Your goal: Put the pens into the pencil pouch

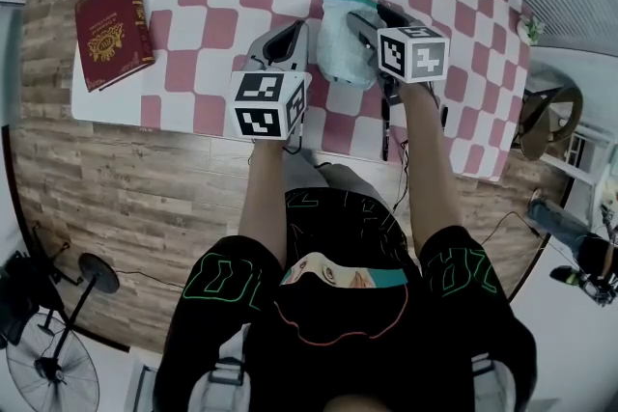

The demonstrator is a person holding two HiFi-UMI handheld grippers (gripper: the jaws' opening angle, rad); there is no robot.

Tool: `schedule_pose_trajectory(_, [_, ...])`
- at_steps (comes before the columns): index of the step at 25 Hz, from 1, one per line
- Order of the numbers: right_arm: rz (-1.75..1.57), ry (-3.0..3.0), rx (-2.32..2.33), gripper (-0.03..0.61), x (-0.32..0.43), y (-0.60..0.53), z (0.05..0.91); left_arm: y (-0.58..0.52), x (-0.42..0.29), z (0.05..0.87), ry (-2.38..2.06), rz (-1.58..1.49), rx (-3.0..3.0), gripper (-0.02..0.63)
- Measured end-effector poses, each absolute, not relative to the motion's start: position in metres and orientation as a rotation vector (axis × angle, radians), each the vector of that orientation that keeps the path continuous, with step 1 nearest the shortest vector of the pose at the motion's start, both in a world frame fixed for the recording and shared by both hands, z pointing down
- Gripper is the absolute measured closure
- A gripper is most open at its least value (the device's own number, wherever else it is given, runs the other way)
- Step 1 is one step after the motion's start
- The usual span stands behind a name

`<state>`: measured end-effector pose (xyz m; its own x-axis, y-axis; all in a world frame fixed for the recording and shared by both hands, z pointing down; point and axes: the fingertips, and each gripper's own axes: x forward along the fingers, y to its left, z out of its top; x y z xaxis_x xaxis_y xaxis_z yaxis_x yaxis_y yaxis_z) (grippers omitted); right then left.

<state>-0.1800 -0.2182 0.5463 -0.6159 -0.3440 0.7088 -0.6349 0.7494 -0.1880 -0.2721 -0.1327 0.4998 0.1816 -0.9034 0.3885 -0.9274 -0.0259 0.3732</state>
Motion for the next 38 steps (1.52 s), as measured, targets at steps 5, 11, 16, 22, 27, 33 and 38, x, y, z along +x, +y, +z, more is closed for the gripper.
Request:
schedule_pose_trajectory(5, [0.702, -2.220, 0.745, 0.250, -0.183, -0.218, 0.555, -0.135, -0.276, 0.498, -1.707, 0.037, 1.924, 0.617])
schedule_pose_trajectory(11, [0.711, -2.119, 0.747, 0.233, -0.188, -0.218, 0.571, -0.136, -0.280, 0.497, -1.703, 0.013, 1.923, 0.617])
schedule_pose_trajectory(16, [0.598, -2.021, 0.744, 0.234, -0.189, -0.217, 0.583, -0.131, -0.287, 0.497, -1.715, -0.002, 1.905, 0.617])
schedule_pose_trajectory(22, [0.516, -1.965, 0.718, 0.254, -0.187, -0.216, 0.586, -0.126, -0.292, 0.500, -1.733, -0.014, 1.880, 0.617])
schedule_pose_trajectory(27, [0.495, -1.986, 0.699, 0.504, -0.181, -0.211, 0.585, -0.124, -0.287, 0.501, -1.737, -0.016, 1.874, 0.617])
schedule_pose_trajectory(33, [0.510, -2.091, 0.704, 0.554, -0.169, -0.211, 0.568, -0.122, -0.273, 0.494, -1.734, -0.006, 1.902, 0.617])
schedule_pose_trajectory(38, [0.499, -2.290, 0.700, 0.554, -0.153, -0.206, 0.534, -0.121, -0.262, 0.484, -1.744, -0.017, 1.929, 0.617])
